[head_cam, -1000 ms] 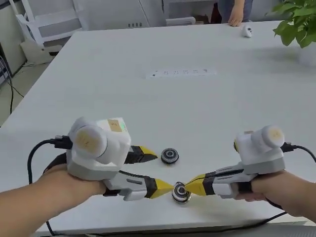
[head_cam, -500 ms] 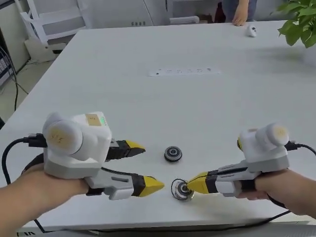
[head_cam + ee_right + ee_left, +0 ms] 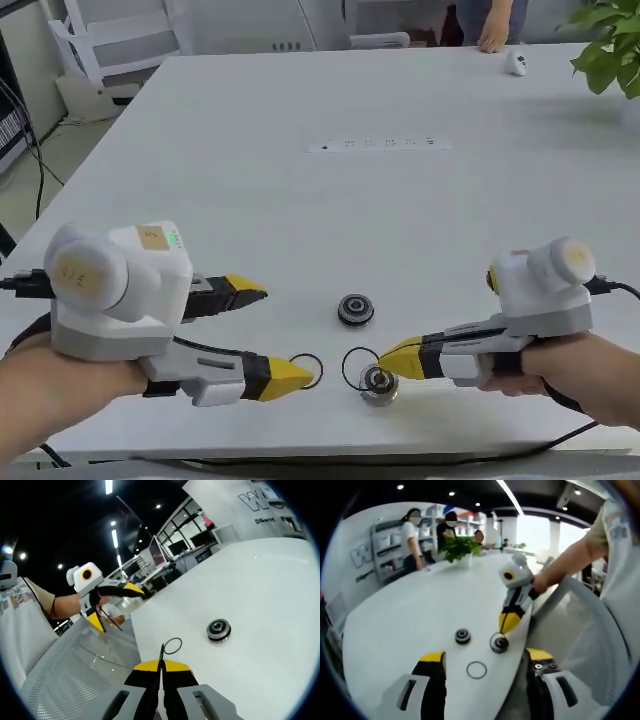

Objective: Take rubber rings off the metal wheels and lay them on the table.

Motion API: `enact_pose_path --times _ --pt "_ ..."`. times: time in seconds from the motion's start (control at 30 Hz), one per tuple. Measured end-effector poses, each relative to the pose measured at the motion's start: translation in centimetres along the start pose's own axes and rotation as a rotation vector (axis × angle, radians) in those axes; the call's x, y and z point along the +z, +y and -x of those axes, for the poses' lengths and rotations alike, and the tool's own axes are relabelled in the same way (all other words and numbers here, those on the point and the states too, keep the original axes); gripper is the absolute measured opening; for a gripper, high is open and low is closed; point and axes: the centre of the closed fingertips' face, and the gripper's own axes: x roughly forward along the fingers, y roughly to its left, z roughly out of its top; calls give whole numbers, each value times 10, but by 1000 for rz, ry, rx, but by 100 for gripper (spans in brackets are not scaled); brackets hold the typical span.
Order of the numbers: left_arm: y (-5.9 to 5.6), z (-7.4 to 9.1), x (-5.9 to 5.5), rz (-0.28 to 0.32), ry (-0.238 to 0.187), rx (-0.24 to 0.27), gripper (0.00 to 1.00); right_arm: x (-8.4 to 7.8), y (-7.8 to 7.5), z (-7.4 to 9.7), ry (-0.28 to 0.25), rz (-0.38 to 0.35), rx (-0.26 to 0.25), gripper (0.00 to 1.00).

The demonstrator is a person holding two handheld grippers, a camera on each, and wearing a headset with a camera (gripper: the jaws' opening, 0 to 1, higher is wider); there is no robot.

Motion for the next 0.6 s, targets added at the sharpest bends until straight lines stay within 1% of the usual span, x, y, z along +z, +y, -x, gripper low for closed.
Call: enact_pose_path --times 0.17,0.27,0.37,0.5,0.6 --pt "2 6 -3 11 1 13 68 11 4 -7 1 11 10 0" --pt "6 11 -4 15 -3 29 70 18 6 -14 5 22 19 0" --pt "9 16 -5 25 -11 41 71 22 7 -21 9 29 28 0" --pt "11 21 -8 33 -11 53 71 24 4 -31 25 40 35 0" --pt "13 26 -11 40 -12 62 71 27 7 -37 29 40 37 0"
